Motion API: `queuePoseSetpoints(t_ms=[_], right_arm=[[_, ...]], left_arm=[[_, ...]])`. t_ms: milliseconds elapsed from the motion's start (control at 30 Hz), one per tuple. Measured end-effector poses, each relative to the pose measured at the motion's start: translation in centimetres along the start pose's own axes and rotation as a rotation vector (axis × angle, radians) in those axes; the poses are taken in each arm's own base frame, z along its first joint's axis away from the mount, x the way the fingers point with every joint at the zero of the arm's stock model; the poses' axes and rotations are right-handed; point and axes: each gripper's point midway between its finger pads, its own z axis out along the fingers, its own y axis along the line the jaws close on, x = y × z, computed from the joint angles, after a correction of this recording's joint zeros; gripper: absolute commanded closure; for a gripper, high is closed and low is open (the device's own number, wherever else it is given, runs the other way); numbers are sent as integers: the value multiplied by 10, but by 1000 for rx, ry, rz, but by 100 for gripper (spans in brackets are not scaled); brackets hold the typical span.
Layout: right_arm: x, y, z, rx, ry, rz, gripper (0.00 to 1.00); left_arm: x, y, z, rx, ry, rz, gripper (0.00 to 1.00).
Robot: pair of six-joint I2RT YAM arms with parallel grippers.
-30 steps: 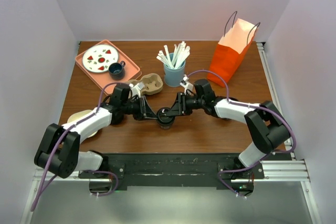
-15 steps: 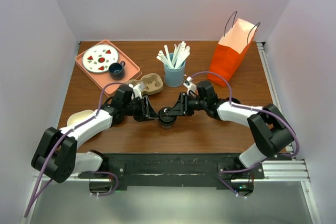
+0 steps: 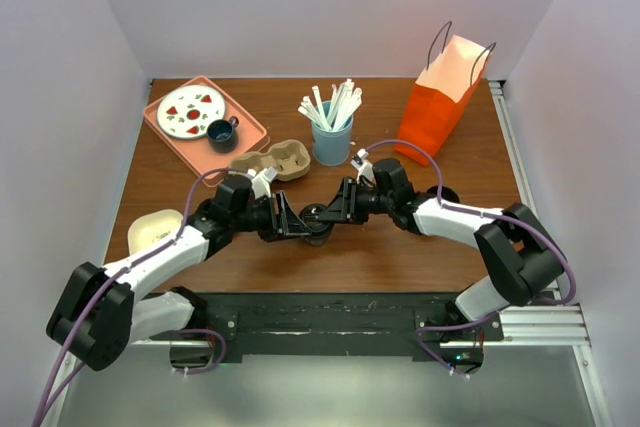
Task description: Pack the takeout coffee
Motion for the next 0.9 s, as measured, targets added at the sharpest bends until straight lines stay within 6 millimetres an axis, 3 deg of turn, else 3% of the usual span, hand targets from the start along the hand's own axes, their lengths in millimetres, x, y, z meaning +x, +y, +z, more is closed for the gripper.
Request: queuePoseSetpoints(t_ms=[267,900], right_arm=[[0,0,-1,11,-12,10,75],[0,0,-1,15,-16,14,75]], left_arm=[[0,4,2,-2,-10,-7,59],[-12,22,1,-52,-48,3,60]])
